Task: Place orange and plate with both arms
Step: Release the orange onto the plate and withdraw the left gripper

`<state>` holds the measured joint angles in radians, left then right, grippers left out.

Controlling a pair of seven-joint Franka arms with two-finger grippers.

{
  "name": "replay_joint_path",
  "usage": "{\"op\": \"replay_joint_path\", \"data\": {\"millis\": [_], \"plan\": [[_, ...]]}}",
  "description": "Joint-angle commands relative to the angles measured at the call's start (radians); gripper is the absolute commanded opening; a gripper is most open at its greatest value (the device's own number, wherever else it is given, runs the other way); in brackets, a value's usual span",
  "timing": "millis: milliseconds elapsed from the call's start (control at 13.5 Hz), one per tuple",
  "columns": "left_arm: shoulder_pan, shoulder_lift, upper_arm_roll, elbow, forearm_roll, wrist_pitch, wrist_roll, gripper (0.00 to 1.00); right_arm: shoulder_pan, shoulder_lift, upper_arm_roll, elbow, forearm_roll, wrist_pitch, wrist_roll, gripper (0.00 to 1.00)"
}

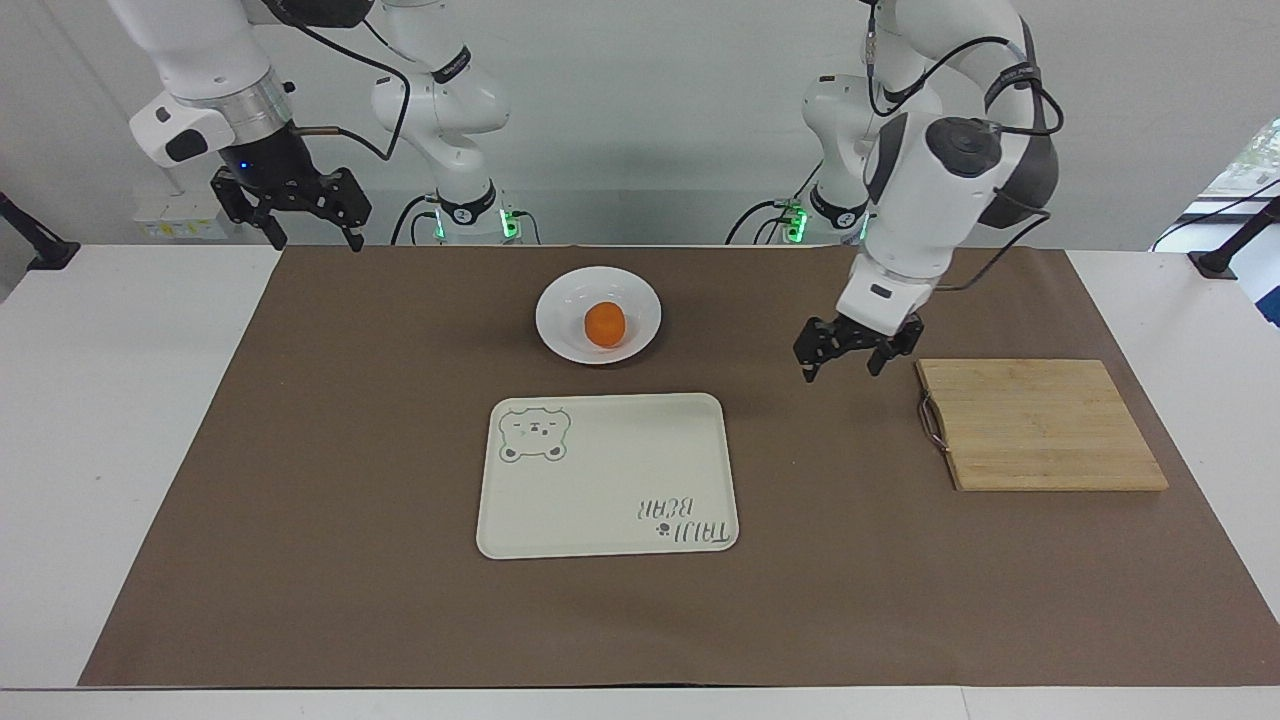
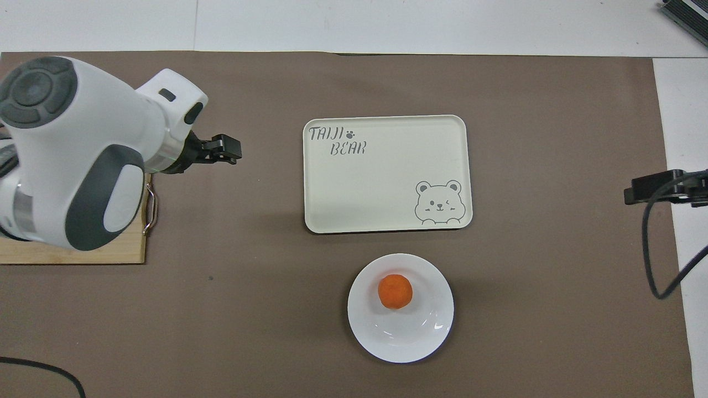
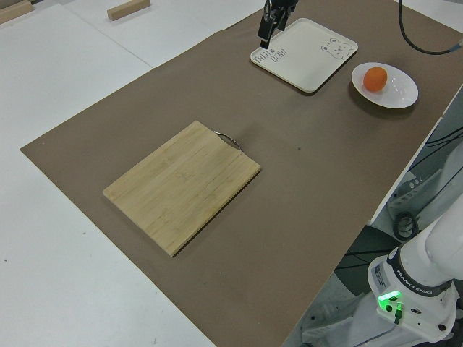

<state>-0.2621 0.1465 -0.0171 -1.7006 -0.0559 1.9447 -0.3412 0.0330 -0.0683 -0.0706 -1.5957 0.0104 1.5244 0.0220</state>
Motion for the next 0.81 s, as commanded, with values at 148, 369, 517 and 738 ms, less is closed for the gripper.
{"op": "replay_joint_path", "data": {"millis": [148, 369, 517, 738], "plan": [[0.173, -0.03, -0.004, 0.048, -0.007, -0.108, 0.301, 1.0, -0.016, -0.019, 0.002, -0.027, 0.031, -0.004, 0.022, 1.0], [0.256, -0.057, -0.007, 0.049, 0.005, -0.154, 0.428, 1.0, -0.034, -0.018, -0.006, -0.116, 0.195, 0.046, 0.016, 1.0], [0.259, -0.1, -0.007, 0.049, 0.03, -0.228, 0.389, 1.0, -0.053, -0.019, -0.008, -0.186, 0.334, 0.086, 0.009, 1.0], [0.241, -0.168, -0.015, 0.044, 0.067, -0.315, 0.268, 1.0, -0.047, -0.019, -0.006, -0.346, 0.44, 0.19, -0.121, 1.0]]}}
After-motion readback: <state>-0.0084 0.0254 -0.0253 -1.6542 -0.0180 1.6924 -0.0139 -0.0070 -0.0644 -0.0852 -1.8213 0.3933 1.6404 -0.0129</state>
